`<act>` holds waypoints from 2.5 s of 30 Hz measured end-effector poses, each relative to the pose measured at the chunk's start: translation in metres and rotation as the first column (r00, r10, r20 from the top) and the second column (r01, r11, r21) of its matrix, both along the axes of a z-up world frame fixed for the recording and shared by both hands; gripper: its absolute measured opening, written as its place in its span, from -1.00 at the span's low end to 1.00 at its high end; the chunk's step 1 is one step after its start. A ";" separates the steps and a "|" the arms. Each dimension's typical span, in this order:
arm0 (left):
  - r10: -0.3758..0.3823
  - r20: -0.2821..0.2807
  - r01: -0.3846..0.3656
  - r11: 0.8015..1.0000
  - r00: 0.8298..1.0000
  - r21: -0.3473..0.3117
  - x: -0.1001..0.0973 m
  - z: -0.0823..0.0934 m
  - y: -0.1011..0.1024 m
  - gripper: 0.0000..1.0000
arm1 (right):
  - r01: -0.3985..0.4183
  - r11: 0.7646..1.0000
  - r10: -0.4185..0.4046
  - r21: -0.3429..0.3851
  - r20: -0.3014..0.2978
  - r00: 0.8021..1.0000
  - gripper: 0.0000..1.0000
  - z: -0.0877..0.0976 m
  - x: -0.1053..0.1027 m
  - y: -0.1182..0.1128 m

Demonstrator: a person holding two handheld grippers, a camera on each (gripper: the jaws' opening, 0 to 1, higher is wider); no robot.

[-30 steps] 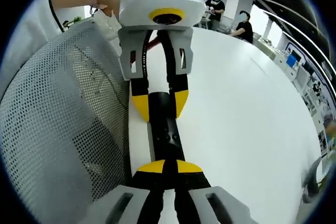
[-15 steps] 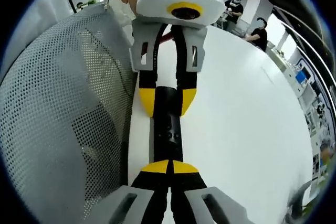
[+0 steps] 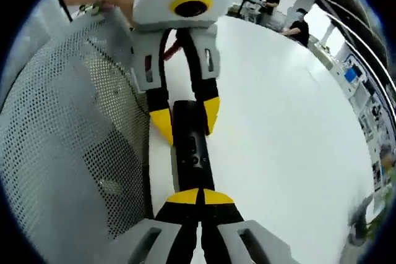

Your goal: Press the specified remote control buttons in sequence, fully releasing each button before pressing the next.

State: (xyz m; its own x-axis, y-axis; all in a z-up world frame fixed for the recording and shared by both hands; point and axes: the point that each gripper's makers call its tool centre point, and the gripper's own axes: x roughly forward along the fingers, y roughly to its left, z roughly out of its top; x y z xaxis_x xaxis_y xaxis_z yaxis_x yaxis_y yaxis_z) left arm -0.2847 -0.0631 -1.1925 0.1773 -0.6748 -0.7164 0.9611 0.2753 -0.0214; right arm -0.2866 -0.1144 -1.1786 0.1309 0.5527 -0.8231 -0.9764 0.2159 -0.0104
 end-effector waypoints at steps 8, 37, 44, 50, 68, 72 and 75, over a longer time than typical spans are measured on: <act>0.003 -0.005 -0.002 1.000 1.000 0.022 0.001 -0.001 -0.001 -0.47 | -0.078 0.997 0.078 -0.009 0.029 0.997 -1.00 -0.001 -0.002 0.004; -0.022 -0.013 0.023 0.999 1.000 0.036 -0.001 -0.001 -0.005 -0.48 | -0.143 0.989 0.142 -0.026 -0.029 0.989 -1.00 0.000 -0.007 0.027; -0.030 -0.017 0.031 0.998 0.999 0.055 -0.001 0.000 -0.005 -0.49 | -0.231 0.946 0.254 -0.226 0.081 0.964 -1.00 -0.007 -0.004 0.026; -0.056 -0.021 0.057 0.995 0.998 0.083 -0.002 0.001 -0.005 -0.50 | -0.061 0.997 0.060 -0.050 -0.031 0.998 -1.00 -0.005 0.001 0.026; -0.062 -0.088 0.072 0.989 0.994 0.126 -0.002 0.001 -0.004 -0.50 | -0.053 0.998 0.054 0.023 -0.037 0.998 -1.00 -0.002 -0.002 0.024; -0.064 -0.103 0.077 0.988 0.993 0.135 -0.002 0.002 -0.004 -0.51 | -0.053 0.999 0.053 0.012 -0.035 0.998 -1.00 -0.002 -0.007 0.025; -0.062 -0.118 0.078 0.988 0.991 0.135 -0.002 0.002 -0.004 -0.51 | -0.084 0.996 0.084 0.012 -0.040 0.996 -1.00 -0.001 -0.014 0.029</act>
